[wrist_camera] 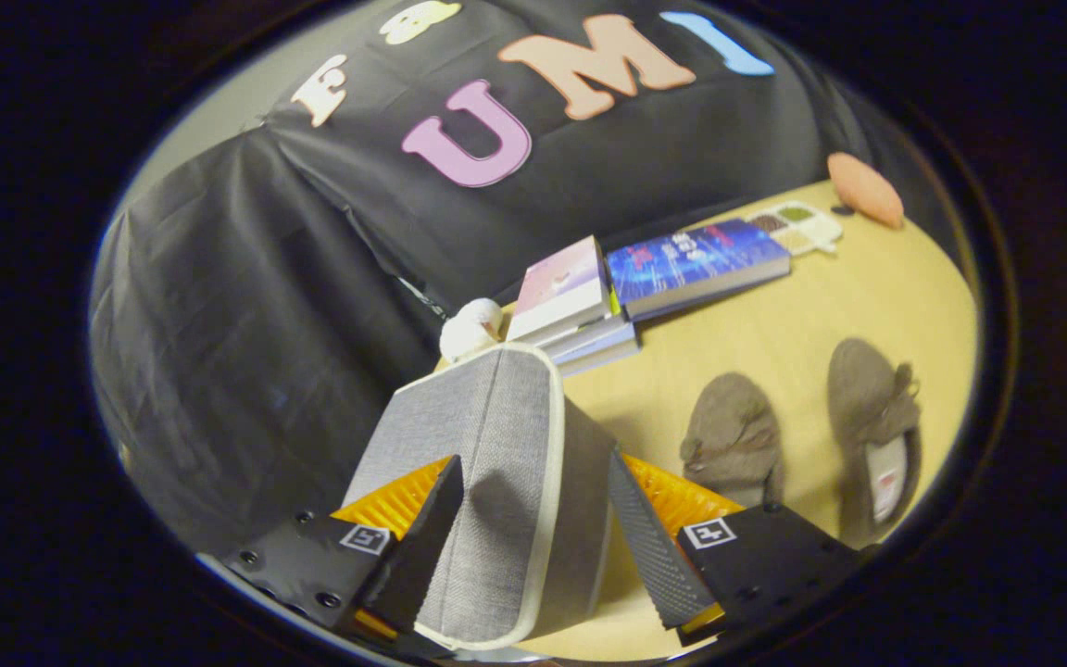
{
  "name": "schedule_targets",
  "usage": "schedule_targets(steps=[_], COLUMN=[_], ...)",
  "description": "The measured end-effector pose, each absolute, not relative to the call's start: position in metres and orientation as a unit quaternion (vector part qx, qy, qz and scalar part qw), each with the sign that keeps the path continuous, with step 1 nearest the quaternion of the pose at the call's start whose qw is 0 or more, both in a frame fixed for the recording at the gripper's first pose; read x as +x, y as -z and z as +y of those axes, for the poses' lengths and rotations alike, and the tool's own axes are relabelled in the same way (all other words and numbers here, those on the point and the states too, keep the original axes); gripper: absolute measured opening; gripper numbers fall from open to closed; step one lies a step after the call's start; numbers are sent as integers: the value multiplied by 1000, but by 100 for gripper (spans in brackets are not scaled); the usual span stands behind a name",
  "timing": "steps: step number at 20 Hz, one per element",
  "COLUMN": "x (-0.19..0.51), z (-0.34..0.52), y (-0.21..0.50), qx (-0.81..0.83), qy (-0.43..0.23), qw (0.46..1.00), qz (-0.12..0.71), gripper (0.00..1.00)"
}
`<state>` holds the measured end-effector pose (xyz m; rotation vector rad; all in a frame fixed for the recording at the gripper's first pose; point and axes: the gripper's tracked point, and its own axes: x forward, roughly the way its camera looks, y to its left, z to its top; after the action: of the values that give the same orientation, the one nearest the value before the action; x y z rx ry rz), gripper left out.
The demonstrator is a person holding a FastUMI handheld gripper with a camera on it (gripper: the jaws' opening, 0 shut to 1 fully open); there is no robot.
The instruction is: Open the storage box then place both shoes into the box .Put the left shoe in first, then the right shoe, with the right side of both shoes facing outward in a uniform manner.
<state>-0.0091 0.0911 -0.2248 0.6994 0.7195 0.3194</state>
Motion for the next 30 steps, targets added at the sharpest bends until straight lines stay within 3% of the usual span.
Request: schedule_targets(steps=[8, 15, 19, 22, 30], x=[-20, -25, -17, -22, -22], z=[101, 111, 106, 106, 112], y=[241, 227, 223, 223, 177], qx=[491, 530, 524, 512, 475], qy=[-156, -171, -164, -159, -173], qw=[776, 744, 755, 764, 796], qz=[363, 369, 357, 359, 334], gripper=[100, 48, 18, 4, 4])
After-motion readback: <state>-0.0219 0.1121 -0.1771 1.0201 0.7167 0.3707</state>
